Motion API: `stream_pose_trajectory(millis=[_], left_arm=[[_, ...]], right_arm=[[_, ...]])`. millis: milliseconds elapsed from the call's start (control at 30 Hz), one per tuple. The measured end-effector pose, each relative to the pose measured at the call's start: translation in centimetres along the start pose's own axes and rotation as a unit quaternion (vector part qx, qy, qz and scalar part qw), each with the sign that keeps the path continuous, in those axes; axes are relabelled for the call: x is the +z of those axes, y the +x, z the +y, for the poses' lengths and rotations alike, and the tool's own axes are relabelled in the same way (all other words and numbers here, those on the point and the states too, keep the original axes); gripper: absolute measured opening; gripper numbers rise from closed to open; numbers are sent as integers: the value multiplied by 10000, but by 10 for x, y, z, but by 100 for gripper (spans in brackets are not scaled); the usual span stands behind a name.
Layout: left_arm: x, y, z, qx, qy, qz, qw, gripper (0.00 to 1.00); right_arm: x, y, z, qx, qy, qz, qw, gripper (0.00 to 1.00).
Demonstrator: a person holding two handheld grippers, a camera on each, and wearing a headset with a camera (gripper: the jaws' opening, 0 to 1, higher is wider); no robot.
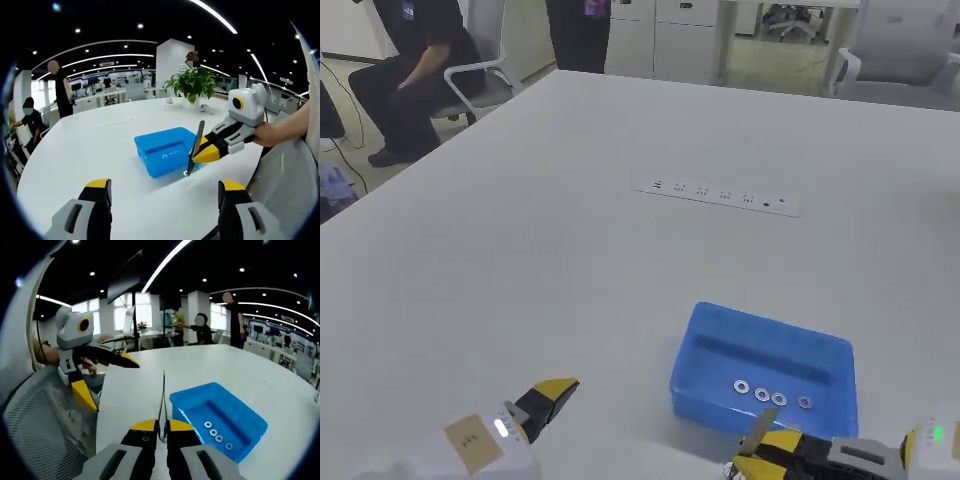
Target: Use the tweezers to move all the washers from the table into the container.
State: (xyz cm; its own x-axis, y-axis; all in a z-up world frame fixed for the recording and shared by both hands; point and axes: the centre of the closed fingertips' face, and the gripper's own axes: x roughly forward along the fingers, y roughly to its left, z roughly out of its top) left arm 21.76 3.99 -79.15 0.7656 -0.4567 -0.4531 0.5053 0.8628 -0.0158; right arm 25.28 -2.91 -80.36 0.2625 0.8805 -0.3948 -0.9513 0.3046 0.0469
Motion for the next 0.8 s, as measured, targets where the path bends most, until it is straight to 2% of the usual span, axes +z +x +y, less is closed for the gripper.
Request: stream_pose_trajectory(millis=[167, 333, 400, 567, 800], left_arm=[[-1, 0, 0, -6, -7, 31, 10000, 89], [-2, 1, -1, -38, -31, 62, 10000, 89], [-2, 1, -1, -54, -46, 66, 10000, 89], [-3, 2, -1, -83, -96, 84, 9999, 89], [-6, 2, -1, -118, -139, 152, 9997, 89]], right_arm=[[28, -7, -15, -102, 230, -414, 9988, 3], [51, -12, -33, -206, 359, -700, 9967, 3], [56, -11, -39, -232, 329, -733, 9965, 3], [61, -6, -52, -307, 340, -787, 9958, 3], [55, 14, -64, -290, 383, -619, 9969, 3]])
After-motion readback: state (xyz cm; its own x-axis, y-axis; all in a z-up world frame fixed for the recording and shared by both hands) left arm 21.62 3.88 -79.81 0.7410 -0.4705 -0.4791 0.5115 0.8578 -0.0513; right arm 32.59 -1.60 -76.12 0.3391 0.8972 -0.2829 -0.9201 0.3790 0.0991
